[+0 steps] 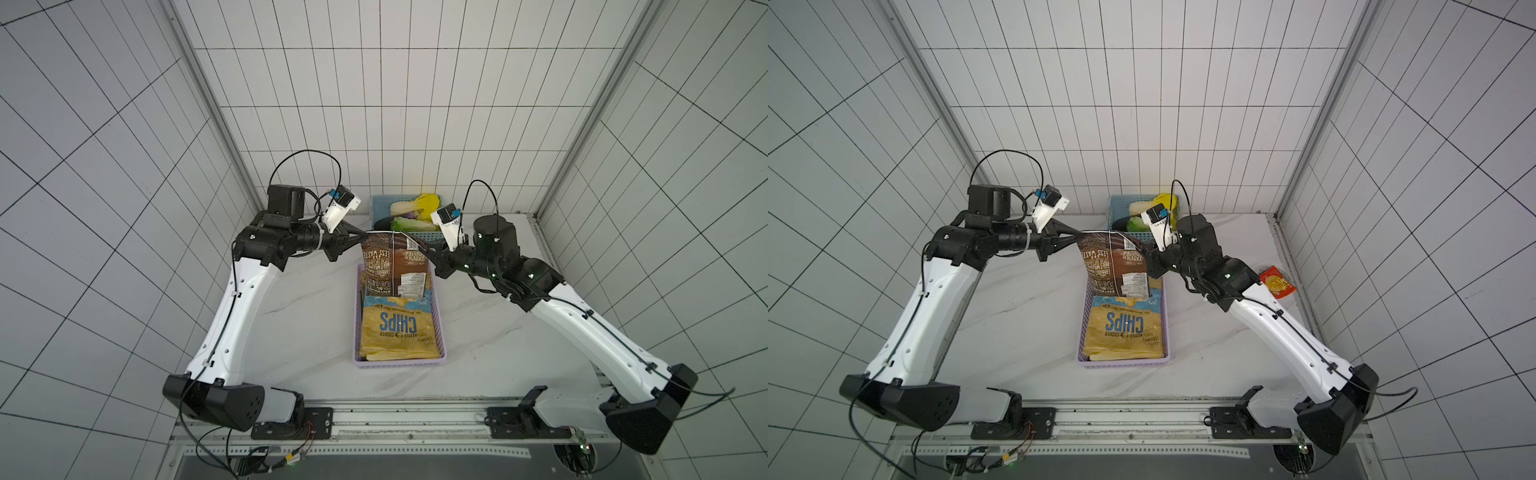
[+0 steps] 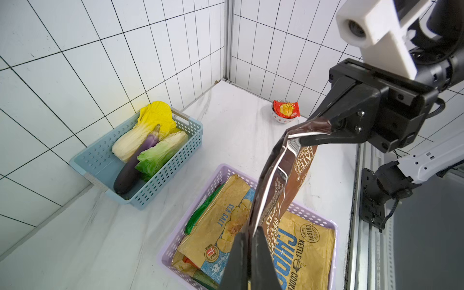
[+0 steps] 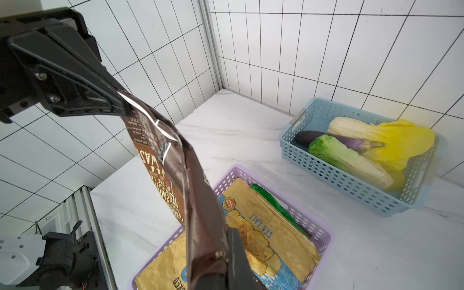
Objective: Put the potato chips into the basket
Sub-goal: Pick up the potato chip from the corner of the board, then place the potato chip in the basket.
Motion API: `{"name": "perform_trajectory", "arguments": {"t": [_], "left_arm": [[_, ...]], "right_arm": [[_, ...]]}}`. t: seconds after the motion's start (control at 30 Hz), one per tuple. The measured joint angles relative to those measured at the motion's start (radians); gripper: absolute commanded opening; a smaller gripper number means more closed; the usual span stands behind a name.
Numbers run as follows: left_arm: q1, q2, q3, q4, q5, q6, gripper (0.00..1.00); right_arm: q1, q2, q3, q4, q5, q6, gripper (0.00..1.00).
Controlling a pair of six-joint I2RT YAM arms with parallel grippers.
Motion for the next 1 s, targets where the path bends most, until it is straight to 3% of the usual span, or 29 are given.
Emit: {"name": "perform_trajectory", "arguments": {"t": [0.47, 0.7, 0.83, 1.0], "left_arm": [[-0.023, 0.077, -0.056, 0.259, -0.1, -0.066, 0.0], [-0.035, 0.095, -0.058, 0.317, -0.133, -0.052, 0.0], [-0.039, 0.074, -0.114, 0.335, -0.14, -0.023, 0.0], [-0.06, 0.007, -0.281, 0.319, -0.138, 0.043, 0.0]], "right_arm": [[-0.116, 0.204, 0.103, 0.104, -0.037, 0.036, 0.0], [-0.146, 0.229, 0.137, 0.109, -0.063, 0.038, 0.0], [-0.15, 0.226, 0.091, 0.142, -0.087, 0.049, 0.0], [-0.152, 0.203, -0.066, 0.173, -0.141, 0.071, 0.0]]}}
